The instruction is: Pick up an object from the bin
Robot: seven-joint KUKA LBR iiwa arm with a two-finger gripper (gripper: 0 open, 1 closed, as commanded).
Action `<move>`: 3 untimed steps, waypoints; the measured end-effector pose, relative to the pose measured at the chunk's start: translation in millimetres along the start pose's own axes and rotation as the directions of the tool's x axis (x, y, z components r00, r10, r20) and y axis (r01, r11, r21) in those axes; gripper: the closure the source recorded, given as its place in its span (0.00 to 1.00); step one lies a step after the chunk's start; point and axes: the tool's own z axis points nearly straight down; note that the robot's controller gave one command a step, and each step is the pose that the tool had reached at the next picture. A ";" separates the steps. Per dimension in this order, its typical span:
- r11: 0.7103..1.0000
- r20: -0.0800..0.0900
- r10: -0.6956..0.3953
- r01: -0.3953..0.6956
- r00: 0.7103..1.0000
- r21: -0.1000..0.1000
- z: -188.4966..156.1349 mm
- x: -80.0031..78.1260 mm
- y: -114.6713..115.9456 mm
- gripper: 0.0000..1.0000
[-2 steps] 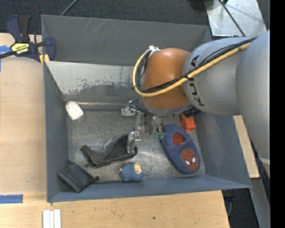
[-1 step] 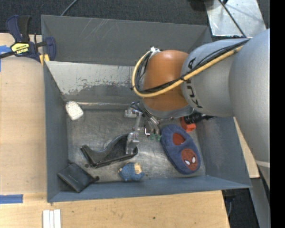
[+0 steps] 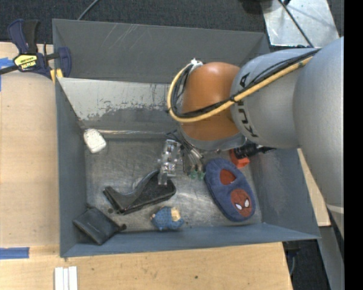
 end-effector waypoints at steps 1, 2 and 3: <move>0.969 0.025 -0.246 0.246 0.969 0.000 -173.4 -5.1 -8.8 1.00; 0.932 0.008 -0.361 0.361 0.932 0.001 -54.1 9.2 -5.3 1.00; 0.933 0.016 -0.359 0.359 0.933 0.002 -58.6 7.2 -4.9 0.00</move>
Offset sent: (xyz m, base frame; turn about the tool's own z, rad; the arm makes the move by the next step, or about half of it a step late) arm 0.0037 -0.0088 0.1682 -0.2484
